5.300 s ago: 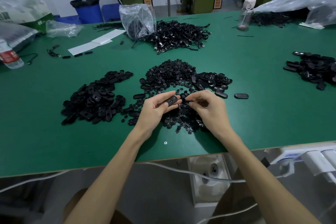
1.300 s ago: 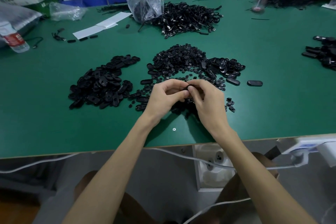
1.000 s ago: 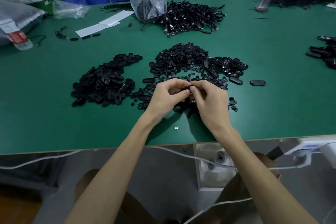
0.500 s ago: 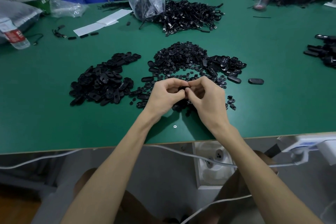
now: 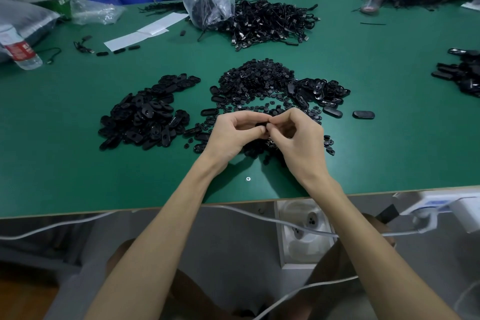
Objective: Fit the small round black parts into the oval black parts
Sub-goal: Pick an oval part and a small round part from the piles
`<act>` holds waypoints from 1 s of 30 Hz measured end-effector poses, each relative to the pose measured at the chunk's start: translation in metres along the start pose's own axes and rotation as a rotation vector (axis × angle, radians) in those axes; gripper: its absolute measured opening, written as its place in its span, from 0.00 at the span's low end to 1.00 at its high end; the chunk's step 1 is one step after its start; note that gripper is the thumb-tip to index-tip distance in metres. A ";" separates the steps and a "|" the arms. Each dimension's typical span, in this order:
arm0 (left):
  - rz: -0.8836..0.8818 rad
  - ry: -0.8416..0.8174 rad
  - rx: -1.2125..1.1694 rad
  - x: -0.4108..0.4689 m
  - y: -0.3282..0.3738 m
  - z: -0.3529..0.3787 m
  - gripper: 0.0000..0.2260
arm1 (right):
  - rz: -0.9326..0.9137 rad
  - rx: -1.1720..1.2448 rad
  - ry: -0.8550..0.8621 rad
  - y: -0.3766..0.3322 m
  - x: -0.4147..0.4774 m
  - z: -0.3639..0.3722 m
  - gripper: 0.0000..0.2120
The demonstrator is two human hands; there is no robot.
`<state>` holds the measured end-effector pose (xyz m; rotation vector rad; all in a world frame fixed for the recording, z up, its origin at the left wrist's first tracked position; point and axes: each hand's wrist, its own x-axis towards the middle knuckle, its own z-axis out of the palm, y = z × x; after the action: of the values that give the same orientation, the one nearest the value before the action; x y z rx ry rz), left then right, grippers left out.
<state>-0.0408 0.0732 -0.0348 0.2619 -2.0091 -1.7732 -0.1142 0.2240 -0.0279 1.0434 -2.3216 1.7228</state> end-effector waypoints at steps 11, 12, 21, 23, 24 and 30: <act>-0.007 0.049 -0.046 -0.002 0.003 0.002 0.10 | 0.032 0.019 -0.028 -0.001 0.000 -0.003 0.03; -0.007 0.052 -0.044 -0.002 0.003 0.002 0.10 | 0.041 0.028 -0.030 -0.001 0.000 -0.003 0.03; 0.024 0.129 0.161 -0.003 0.010 0.006 0.10 | 0.251 0.463 0.043 0.004 0.005 -0.010 0.04; 0.027 0.242 0.243 -0.004 0.016 0.004 0.08 | 0.314 0.555 0.209 0.009 0.007 -0.014 0.05; 0.022 0.323 0.317 -0.006 0.019 0.000 0.07 | 0.351 0.585 0.291 0.012 0.008 -0.016 0.06; -0.234 0.536 1.175 -0.023 0.028 -0.065 0.11 | 0.435 0.578 0.480 0.017 0.012 -0.015 0.11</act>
<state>0.0123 0.0295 -0.0072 1.1951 -2.3620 -0.3063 -0.1377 0.2335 -0.0313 0.0878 -1.8664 2.5426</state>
